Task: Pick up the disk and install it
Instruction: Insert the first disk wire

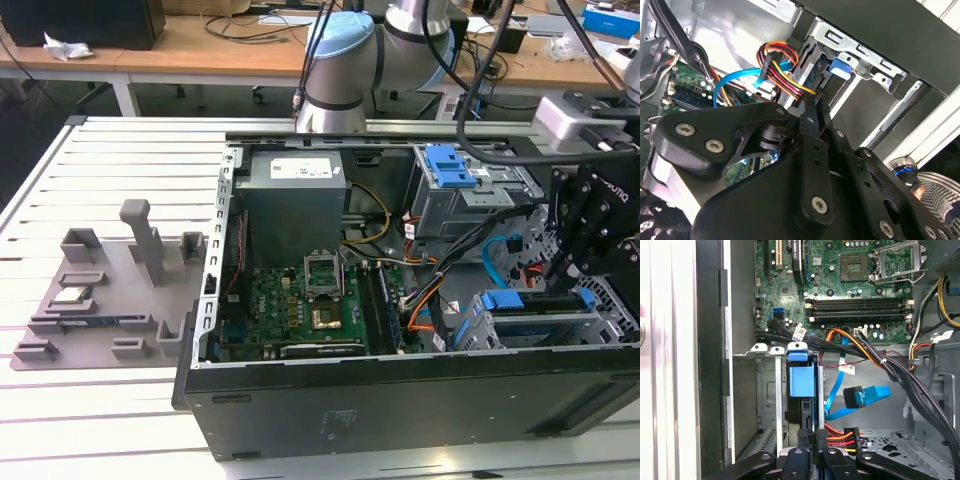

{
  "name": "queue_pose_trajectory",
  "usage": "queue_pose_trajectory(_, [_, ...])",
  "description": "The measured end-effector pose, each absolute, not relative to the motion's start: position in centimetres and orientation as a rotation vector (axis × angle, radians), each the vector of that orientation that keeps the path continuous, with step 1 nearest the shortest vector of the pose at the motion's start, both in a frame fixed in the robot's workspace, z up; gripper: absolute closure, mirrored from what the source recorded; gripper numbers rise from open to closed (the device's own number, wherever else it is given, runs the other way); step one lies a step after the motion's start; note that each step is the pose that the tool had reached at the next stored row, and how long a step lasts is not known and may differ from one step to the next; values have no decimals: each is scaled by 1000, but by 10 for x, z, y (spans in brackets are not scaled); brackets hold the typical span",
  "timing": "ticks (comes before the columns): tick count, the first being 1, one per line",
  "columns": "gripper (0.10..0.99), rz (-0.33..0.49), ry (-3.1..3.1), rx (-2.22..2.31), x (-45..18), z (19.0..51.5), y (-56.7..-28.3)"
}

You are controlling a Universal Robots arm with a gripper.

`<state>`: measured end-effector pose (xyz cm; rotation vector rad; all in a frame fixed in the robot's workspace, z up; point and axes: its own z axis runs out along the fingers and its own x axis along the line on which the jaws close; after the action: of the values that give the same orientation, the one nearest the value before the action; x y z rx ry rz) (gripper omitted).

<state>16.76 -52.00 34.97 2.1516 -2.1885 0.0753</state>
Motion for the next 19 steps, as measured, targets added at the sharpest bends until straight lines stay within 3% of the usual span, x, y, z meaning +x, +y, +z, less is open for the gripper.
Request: queue_pose_trajectory(19, [922,74,-2184,2157,171,341,-520])
